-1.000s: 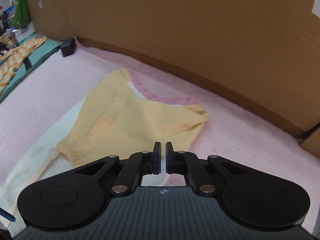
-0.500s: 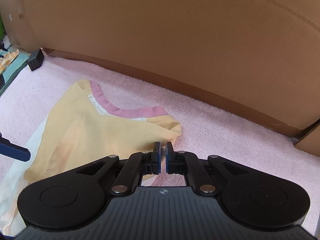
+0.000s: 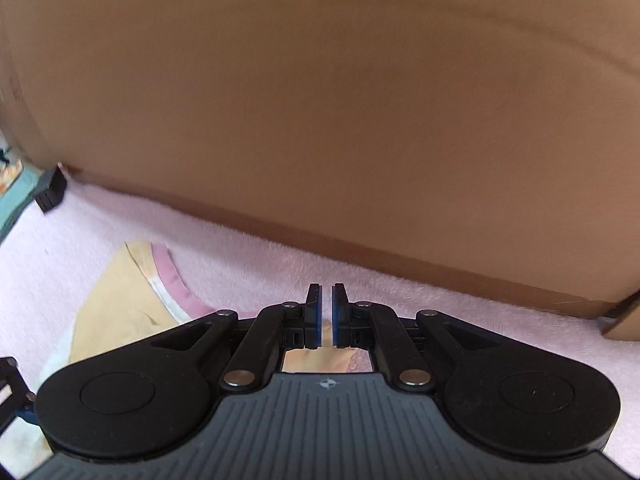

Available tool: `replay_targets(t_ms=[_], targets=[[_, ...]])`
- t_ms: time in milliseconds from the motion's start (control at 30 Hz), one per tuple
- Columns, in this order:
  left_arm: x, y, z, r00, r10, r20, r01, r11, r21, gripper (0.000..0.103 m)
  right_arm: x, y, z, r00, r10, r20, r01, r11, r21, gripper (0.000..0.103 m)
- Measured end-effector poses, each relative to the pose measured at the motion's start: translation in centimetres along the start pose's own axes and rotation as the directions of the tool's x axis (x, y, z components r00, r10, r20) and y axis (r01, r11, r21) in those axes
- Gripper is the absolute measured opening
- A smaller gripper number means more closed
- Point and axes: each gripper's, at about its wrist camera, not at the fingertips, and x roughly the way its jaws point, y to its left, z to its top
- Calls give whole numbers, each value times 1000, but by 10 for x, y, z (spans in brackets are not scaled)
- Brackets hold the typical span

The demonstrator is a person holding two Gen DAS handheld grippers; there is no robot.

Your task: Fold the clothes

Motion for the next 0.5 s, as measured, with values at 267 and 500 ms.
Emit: replay_targets(t_ms=[267, 500], targets=[[-5, -4, 18, 997, -49, 59, 48, 999, 15, 103, -14, -8, -23, 990, 46, -134, -38, 997, 60, 8], [15, -9, 13, 999, -31, 16, 30, 997, 68, 103, 6, 8, -19, 990, -11, -144, 10, 1000, -10, 7]])
